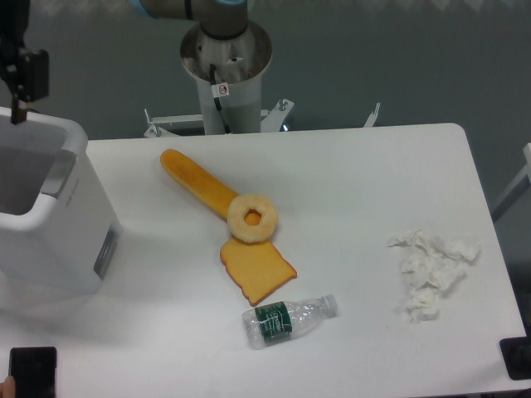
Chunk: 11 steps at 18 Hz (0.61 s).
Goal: Close the trash can
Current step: 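Lower the gripper onto the closed lid and press it shut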
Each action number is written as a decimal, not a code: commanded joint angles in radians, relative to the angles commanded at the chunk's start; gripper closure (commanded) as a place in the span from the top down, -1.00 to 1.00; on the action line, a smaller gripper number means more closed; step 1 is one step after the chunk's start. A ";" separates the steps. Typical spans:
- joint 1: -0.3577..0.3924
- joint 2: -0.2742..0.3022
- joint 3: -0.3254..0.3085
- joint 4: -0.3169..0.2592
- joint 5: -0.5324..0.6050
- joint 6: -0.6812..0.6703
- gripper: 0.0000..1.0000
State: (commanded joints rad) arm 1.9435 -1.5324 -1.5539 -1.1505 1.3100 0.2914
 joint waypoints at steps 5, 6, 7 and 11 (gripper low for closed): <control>0.032 -0.012 -0.003 0.002 0.000 0.008 1.00; 0.035 -0.015 -0.003 0.002 0.002 0.008 1.00; 0.037 -0.020 -0.003 0.002 0.002 0.008 1.00; 0.046 -0.043 -0.003 0.005 0.002 0.008 1.00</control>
State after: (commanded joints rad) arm 1.9896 -1.5753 -1.5570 -1.1459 1.3116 0.2991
